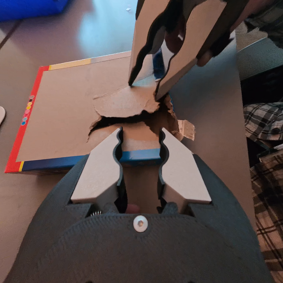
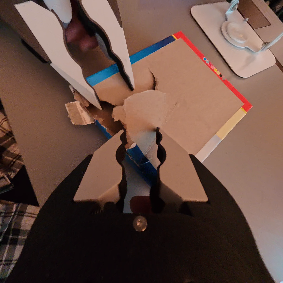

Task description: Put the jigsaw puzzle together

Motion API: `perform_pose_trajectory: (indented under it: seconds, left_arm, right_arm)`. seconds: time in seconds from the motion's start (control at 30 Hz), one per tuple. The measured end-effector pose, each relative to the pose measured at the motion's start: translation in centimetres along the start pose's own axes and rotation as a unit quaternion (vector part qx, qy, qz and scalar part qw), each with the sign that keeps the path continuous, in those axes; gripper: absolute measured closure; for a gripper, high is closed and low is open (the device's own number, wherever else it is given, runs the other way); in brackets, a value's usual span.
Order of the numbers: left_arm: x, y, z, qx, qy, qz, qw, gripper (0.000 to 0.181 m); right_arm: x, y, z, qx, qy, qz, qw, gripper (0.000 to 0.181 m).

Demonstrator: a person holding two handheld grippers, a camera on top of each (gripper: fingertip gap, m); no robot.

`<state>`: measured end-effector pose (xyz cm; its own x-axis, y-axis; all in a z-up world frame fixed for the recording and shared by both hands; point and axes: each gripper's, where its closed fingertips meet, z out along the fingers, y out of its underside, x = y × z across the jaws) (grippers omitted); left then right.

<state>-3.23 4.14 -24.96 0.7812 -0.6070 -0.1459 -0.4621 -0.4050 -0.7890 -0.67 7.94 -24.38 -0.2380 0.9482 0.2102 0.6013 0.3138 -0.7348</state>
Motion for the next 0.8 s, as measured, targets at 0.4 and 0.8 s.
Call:
perform_pose_trajectory:
  seconds: [0.4,0.8]
  left_arm:
    - [0.3,0.0,1.0,-0.025,0.031,-0.005,0.999,0.179]
    - [0.5,-0.4,1.9,-0.02,0.066,-0.046,0.997,0.181]
  right_arm:
    - [5.1,-1.6,-1.7,0.104,0.104,0.072,0.986,0.181]
    - [8.1,0.3,-2.4,0.158,0.059,0.227,0.959,0.181]
